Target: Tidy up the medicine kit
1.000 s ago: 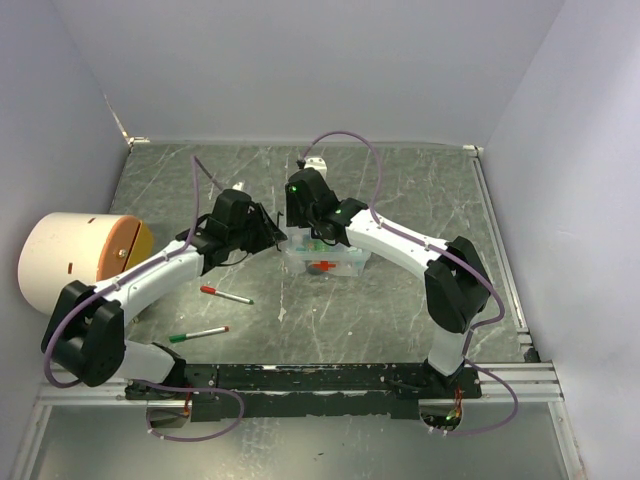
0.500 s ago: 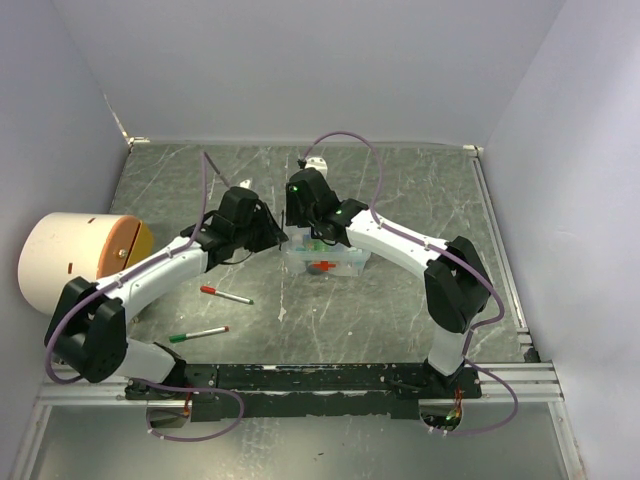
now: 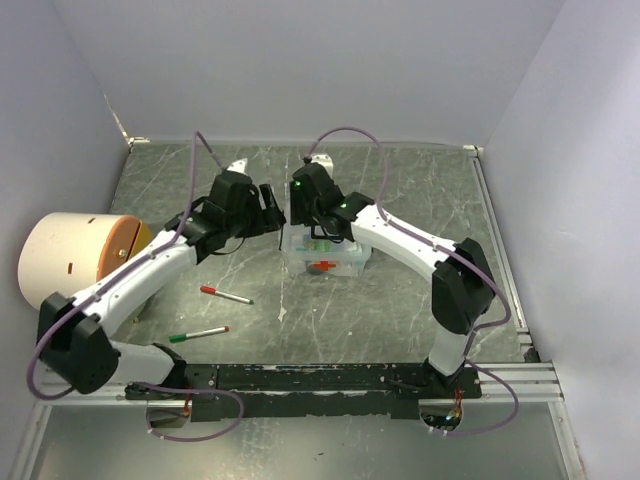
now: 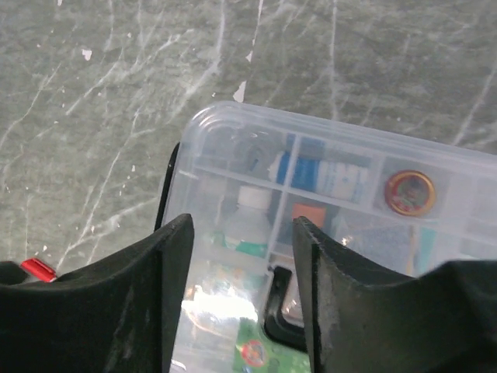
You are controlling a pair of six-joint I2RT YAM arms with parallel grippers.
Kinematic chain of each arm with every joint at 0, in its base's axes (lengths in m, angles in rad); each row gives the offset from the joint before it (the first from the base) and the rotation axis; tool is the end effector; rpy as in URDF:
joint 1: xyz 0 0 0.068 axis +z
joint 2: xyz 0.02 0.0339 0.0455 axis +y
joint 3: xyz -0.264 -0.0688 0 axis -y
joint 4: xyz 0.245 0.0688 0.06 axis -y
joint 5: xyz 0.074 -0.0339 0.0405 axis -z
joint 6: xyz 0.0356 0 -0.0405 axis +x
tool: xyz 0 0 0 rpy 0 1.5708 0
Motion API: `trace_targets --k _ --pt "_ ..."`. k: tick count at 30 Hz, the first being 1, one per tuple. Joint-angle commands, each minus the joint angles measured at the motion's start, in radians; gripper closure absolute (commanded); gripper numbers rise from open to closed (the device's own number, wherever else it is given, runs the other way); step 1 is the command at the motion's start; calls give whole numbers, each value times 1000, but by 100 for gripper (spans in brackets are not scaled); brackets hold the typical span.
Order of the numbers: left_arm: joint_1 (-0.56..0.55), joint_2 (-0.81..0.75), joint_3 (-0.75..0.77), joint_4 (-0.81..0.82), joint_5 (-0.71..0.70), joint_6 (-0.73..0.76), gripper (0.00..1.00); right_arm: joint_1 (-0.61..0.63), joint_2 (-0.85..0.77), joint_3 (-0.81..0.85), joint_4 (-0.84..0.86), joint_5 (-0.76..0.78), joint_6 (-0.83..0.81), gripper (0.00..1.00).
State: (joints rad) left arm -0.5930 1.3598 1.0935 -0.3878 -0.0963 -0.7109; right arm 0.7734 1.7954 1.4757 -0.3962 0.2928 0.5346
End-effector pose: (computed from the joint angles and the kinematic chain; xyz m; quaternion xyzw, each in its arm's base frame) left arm 0.2538 -0.1669 0.2985 -0.0740 0.8929 -0.2338 0.3775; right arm 0.3018 0.2803 0.2799 -0.0472 0.9011 0.1441 0.4063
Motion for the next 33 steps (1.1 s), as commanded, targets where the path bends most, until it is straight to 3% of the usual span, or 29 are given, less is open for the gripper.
trace_targets --k 1,3,4,5,10,17,24,33 --pt "-7 -132 65 -95 -102 102 16 -4 -151 -35 -39 84 -5 38" --pt "-7 -207 49 -113 -117 145 9 -5 -237 -110 -24 120 -1 22" --pt "-6 -242 33 -115 -123 176 1 -4 -283 -154 -21 141 3 4" --pt "-6 -283 18 -122 -139 203 0 -5 -328 -197 -23 157 3 1" --pt "-7 -474 -12 -215 -258 268 0 -5 -573 -370 -132 298 43 0" --pt "-7 -688 -40 -216 -265 383 1 -4 -887 -517 -325 502 91 0" --pt "-7 -817 4 -290 -379 399 3 -5 -1171 -479 -451 574 58 0" --pt "-6 -890 53 -286 -389 462 5 -5 -1301 -350 -469 651 -42 0"
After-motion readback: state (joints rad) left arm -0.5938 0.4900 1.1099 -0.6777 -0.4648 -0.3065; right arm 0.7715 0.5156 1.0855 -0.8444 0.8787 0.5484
